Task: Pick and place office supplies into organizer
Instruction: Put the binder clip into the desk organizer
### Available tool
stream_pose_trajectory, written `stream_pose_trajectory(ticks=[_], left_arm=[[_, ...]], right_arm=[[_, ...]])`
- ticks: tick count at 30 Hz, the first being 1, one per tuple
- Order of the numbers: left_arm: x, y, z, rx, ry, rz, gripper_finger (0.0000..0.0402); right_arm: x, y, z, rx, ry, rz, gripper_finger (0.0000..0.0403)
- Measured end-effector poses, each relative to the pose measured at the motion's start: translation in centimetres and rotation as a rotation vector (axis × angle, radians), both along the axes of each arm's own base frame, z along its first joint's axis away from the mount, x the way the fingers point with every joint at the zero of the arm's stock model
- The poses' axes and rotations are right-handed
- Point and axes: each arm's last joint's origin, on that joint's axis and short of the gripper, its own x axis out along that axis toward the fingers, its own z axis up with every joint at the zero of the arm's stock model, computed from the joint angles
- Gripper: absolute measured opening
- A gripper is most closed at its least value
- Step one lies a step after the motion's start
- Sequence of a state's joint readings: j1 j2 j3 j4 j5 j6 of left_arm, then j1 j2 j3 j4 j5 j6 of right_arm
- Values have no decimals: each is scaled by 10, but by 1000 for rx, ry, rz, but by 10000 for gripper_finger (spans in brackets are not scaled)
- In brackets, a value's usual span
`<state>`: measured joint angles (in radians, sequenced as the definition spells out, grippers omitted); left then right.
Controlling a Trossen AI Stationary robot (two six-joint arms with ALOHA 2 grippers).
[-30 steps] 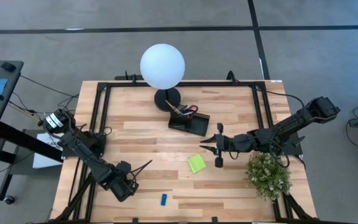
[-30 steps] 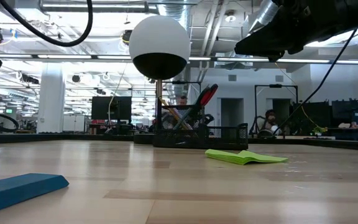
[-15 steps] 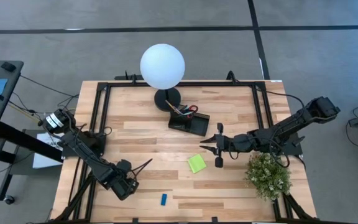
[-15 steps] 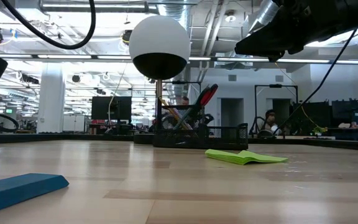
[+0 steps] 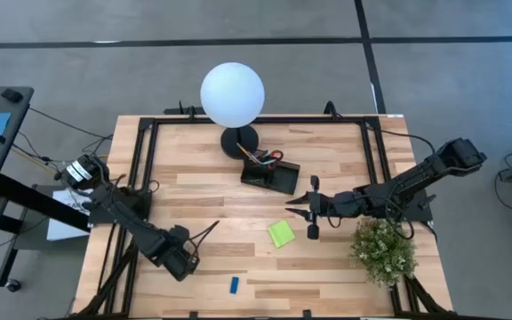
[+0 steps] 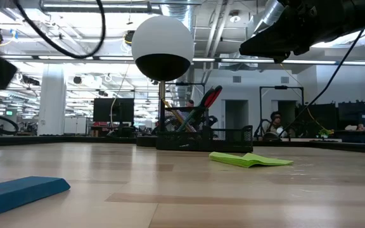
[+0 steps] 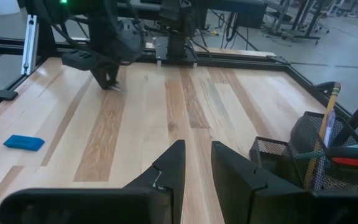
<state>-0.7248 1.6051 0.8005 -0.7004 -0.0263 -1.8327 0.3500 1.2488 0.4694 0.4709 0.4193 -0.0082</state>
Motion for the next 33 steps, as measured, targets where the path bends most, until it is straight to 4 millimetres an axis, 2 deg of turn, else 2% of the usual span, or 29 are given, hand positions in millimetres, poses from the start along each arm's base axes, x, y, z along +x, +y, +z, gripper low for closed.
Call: stream_pose_trajectory(ticks=[5,8,12,16,20,25,33], left_arm=[[20,25,0,116,-72,-47,123],[38,50,2,306,-147,-87,123],[70,76,17,450,-272,-198,123],[102,110,31,610,-389,-279,123],[124,141,41,673,-493,-353,123],[130,169,46,716,-512,-368,123],[131,180,47,755,-492,-384,125]], right_arm=[[0,0,0,0,0,-1,72],[0,0,0,0,-1,-1,72],[0,0,0,1,-1,-2,72],[0,-1,0,1,-1,-6,72],[0,-1,0,14,-2,-10,72],[0,-1,-2,15,17,-9,72],[0,-1,-2,18,21,-11,72]])
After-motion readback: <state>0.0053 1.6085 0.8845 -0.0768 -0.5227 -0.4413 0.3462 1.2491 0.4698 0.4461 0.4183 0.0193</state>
